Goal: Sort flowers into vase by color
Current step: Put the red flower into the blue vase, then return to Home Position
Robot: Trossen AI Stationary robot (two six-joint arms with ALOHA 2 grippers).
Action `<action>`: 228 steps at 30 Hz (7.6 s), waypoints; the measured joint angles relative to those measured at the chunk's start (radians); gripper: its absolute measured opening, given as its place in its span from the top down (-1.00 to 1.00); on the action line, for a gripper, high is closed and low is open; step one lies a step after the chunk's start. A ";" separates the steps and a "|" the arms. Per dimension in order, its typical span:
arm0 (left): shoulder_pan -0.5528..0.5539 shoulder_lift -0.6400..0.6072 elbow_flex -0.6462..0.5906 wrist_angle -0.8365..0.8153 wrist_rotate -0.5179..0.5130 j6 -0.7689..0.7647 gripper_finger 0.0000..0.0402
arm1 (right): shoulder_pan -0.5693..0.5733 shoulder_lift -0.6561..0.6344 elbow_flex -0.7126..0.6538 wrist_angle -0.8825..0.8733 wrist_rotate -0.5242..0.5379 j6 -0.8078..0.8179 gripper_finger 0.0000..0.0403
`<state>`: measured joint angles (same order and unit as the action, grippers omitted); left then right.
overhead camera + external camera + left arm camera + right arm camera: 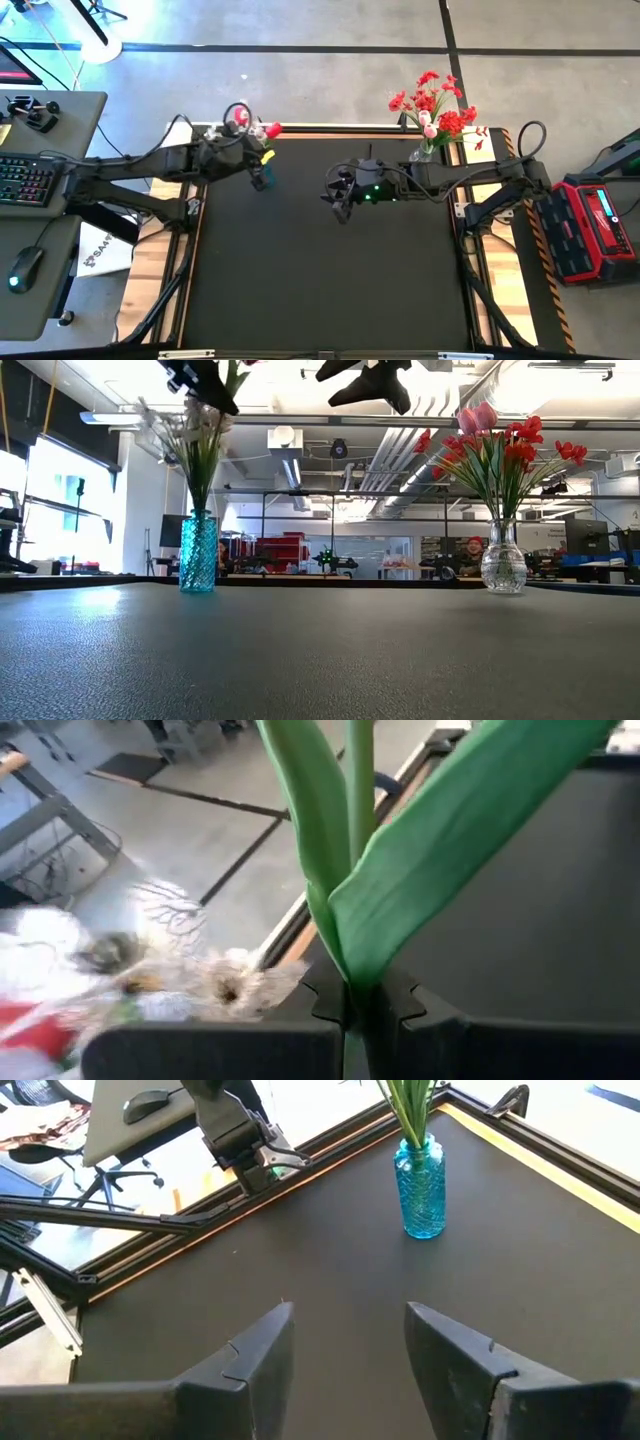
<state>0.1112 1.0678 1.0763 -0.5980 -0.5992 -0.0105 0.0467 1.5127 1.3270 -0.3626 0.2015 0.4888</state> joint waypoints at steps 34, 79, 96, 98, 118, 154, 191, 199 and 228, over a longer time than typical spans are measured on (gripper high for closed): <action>0.041 0.098 -0.001 -0.061 -0.023 -0.393 1.00 | 0.027 0.000 0.000 -0.068 -0.011 -0.022 0.12; 0.032 -0.080 0.067 -0.009 0.126 -0.294 0.14 | 0.080 0.000 0.000 -0.075 -0.013 0.075 0.12; 0.047 -0.080 0.433 -0.296 0.126 -0.074 0.15 | 0.030 -0.149 0.000 -0.125 -0.023 0.071 0.21; 0.086 -0.079 0.461 -0.296 0.192 -0.066 0.20 | 0.021 -0.189 0.000 -0.127 -0.062 0.023 0.35; 0.247 -0.323 0.103 -0.006 0.733 -0.085 0.99 | 0.103 -0.678 -0.057 -0.179 -0.021 -0.270 1.00; -0.050 -0.362 -0.093 0.149 0.570 -0.090 1.00 | 0.116 -1.004 -0.584 0.312 0.025 -0.479 1.00; -0.282 -0.275 -0.537 0.655 0.459 -0.249 1.00 | 0.111 -1.115 -0.824 0.477 -0.078 -0.433 1.00; -0.339 -0.271 -0.537 0.649 0.434 -0.158 1.00 | 0.119 -1.181 -0.859 0.426 -0.083 -0.457 1.00; -0.172 -0.221 -0.740 1.087 0.718 -0.036 1.00 | 0.089 -1.203 -0.962 0.458 0.038 -0.487 1.00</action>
<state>-0.0608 0.8464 0.3363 0.4887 0.1185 -0.0468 0.1352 0.3093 0.3653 0.0955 0.2398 0.0022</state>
